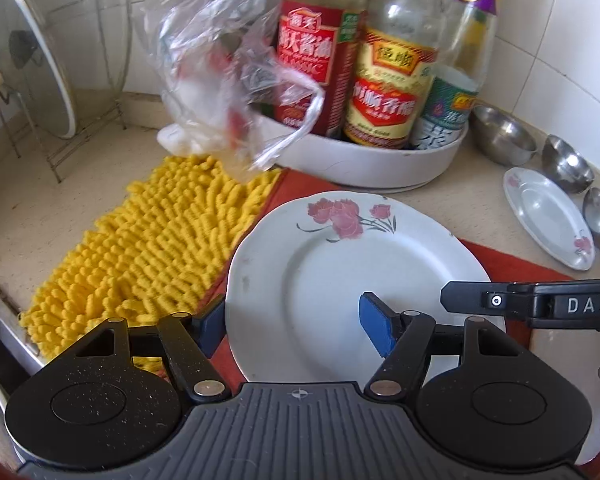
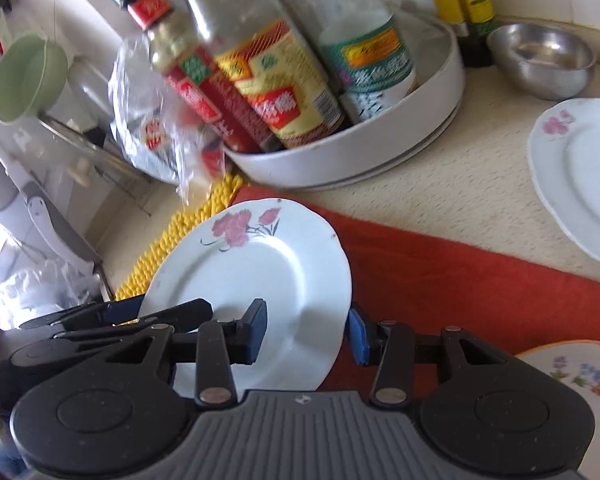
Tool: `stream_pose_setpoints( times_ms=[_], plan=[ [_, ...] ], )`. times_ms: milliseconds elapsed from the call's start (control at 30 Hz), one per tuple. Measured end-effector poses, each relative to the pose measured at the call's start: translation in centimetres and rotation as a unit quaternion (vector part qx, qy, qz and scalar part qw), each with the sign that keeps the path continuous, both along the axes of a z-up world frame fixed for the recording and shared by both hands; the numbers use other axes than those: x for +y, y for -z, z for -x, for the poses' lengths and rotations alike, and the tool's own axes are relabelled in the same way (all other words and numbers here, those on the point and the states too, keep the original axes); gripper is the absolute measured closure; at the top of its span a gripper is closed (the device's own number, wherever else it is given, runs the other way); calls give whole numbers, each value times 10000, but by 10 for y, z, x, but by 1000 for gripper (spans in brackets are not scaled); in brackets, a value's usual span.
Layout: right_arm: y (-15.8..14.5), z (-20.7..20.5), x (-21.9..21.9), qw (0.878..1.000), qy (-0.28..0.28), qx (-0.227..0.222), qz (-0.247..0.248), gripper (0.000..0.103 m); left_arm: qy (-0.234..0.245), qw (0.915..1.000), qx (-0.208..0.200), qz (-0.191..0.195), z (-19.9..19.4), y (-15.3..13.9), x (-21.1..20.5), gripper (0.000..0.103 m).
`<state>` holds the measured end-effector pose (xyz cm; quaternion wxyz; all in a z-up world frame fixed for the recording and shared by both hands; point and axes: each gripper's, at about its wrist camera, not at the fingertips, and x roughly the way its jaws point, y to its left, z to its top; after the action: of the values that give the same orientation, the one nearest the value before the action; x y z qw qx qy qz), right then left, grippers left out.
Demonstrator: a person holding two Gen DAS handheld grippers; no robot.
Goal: Organize plates and bowls
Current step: 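Lift the pink-flower plate with both grippers and carry it over the multicolour-flower plate, then lower the pink-flower plate onto the multicolour-flower plate and open both grippers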
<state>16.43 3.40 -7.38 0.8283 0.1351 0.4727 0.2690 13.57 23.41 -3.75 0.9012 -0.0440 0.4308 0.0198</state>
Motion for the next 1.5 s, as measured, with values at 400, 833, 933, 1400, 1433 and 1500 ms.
stream_pose_setpoints(
  times_ms=[400, 833, 933, 1400, 1433, 1500],
  plan=[
    [-11, 12, -32, 9995, 312, -67, -59, 59, 284, 9994, -156, -75, -2, -12, -28, 28],
    [-22, 27, -76, 9973, 716, -134, -117, 59, 682, 9972, -280, -119, -7, -23, -68, 27],
    [-23, 31, -88, 9965, 820, -138, -129, 59, 786, 9964, -298, -137, -7, -25, -80, 27],
    [-25, 62, -143, 9924, 1224, -77, -108, 59, 1296, 9909, -312, -200, -3, -24, -137, 27],
    [-25, 64, -147, 9920, 1256, -65, -108, 59, 1332, 9904, -306, -203, -1, -23, -141, 27],
    [-24, 69, -154, 9914, 1306, -43, -82, 59, 1407, 9894, -290, -211, 0, -21, -149, 27]
  ],
)
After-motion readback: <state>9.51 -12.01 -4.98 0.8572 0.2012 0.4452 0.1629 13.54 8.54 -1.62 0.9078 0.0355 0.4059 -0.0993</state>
